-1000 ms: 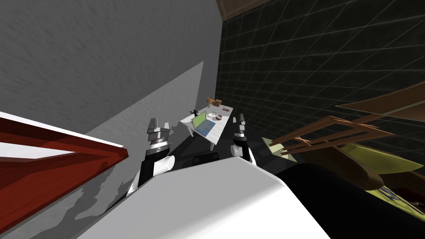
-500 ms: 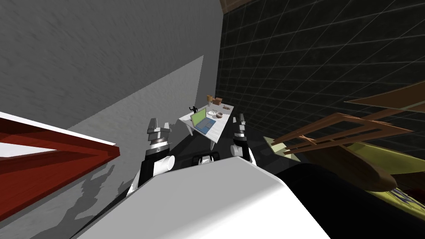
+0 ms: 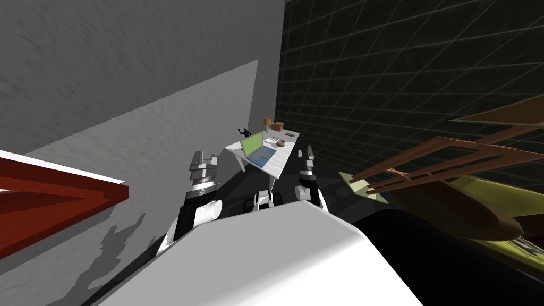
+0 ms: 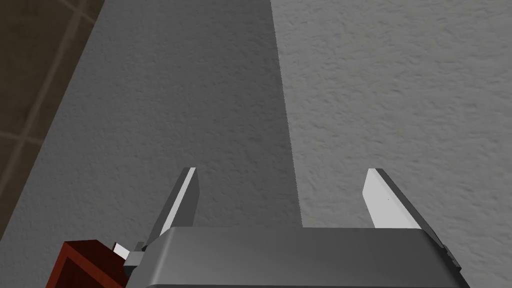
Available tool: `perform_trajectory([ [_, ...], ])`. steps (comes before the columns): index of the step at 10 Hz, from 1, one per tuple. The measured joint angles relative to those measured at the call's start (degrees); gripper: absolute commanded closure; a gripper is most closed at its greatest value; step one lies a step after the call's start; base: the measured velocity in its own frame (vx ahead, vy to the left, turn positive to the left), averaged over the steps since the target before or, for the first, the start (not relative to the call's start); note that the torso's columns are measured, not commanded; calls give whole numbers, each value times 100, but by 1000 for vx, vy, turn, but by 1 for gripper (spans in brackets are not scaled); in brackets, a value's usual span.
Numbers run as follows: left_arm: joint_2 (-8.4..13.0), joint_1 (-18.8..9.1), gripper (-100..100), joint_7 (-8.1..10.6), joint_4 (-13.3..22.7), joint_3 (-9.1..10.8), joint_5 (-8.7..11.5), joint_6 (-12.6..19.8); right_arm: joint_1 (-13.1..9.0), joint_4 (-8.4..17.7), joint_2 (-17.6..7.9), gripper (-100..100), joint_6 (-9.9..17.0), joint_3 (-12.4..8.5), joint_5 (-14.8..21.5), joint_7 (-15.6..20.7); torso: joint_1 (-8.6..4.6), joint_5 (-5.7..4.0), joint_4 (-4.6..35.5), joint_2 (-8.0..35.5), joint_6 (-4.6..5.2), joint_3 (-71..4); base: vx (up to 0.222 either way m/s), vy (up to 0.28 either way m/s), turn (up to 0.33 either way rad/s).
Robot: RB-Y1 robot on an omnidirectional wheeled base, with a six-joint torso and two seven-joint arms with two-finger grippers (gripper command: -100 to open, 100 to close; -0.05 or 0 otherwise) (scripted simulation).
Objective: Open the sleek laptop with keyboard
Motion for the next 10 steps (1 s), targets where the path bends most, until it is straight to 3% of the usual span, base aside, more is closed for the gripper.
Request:
perform_trajectory([
  [5,693,90,-100,386,-131,-43,-108,470,0,0,0,0,0,0,0,0,-2,0,22,15,0,-34,-5,41,-156],
  [10,1226,258,-100,1013,-316,-109,-285,1140,0,0,-1,0,0,-1,0,0,-2,-1,22,15,0,-34,-11,63,-213],
])
